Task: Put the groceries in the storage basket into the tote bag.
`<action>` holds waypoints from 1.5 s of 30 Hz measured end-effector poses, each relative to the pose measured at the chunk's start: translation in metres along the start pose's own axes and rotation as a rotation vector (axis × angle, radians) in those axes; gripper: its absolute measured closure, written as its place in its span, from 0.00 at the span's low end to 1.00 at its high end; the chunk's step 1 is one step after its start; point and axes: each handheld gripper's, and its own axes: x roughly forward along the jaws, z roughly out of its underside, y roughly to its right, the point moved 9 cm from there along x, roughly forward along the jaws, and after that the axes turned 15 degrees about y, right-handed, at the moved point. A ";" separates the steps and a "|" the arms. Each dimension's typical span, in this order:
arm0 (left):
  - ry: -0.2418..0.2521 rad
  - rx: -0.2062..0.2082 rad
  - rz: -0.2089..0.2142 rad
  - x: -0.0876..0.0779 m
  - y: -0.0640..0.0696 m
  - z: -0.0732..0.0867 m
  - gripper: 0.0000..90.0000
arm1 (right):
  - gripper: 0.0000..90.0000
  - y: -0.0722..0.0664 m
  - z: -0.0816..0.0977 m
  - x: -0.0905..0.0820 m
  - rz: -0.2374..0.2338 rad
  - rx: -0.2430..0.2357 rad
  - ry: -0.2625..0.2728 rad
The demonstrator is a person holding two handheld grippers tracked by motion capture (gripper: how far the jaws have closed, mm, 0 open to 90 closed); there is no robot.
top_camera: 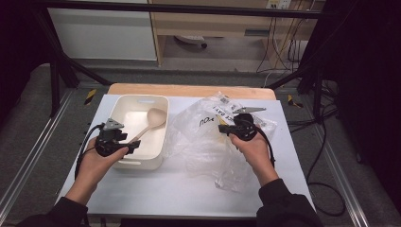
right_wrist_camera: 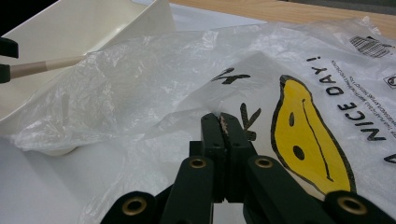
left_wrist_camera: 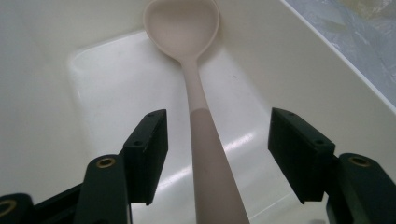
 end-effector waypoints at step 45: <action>-0.054 -0.064 0.003 -0.002 -0.004 0.018 0.67 | 1.00 0.002 0.003 -0.001 0.000 0.003 -0.010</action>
